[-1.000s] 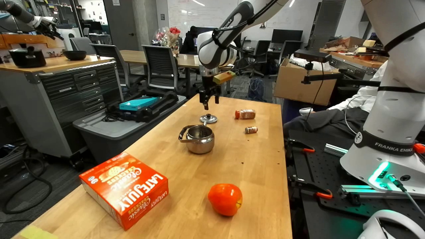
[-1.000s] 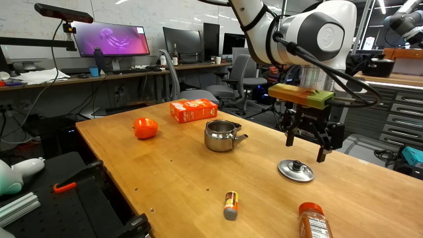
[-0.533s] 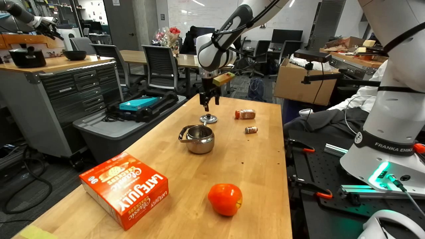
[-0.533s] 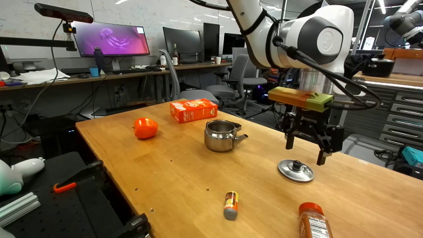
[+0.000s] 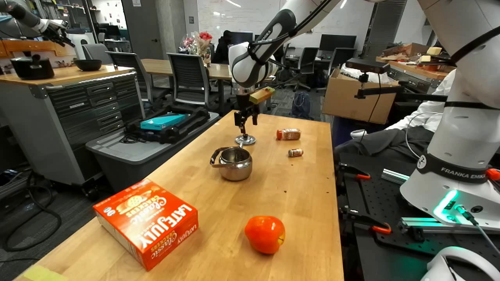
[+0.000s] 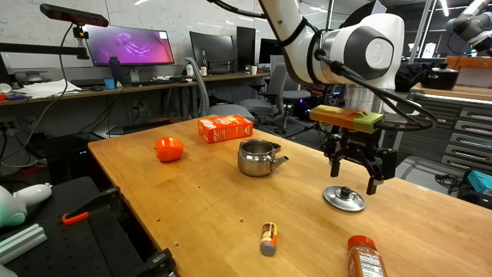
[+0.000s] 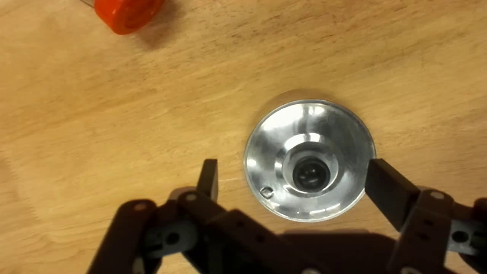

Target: Place the silver lid on the silver kettle

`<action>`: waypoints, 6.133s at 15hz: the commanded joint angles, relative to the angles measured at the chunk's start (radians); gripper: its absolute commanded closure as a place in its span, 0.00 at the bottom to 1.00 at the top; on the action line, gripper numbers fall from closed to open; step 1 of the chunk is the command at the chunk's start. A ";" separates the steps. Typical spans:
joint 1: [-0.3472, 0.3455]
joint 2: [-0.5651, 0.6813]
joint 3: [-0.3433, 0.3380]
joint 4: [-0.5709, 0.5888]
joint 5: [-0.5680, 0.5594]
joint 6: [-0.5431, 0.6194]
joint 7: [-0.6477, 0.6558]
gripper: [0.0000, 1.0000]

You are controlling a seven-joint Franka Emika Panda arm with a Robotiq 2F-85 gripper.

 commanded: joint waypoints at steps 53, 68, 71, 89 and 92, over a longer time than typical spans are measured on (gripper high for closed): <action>0.087 -0.013 -0.054 0.090 -0.122 -0.103 0.062 0.93; 0.095 -0.469 0.024 -0.215 -0.093 -0.179 -0.113 0.93; 0.105 -0.495 0.034 -0.241 -0.112 -0.177 -0.137 0.93; 0.145 -0.600 0.087 -0.382 -0.136 -0.174 -0.197 0.72; 0.163 -0.685 0.101 -0.455 -0.136 -0.181 -0.187 0.72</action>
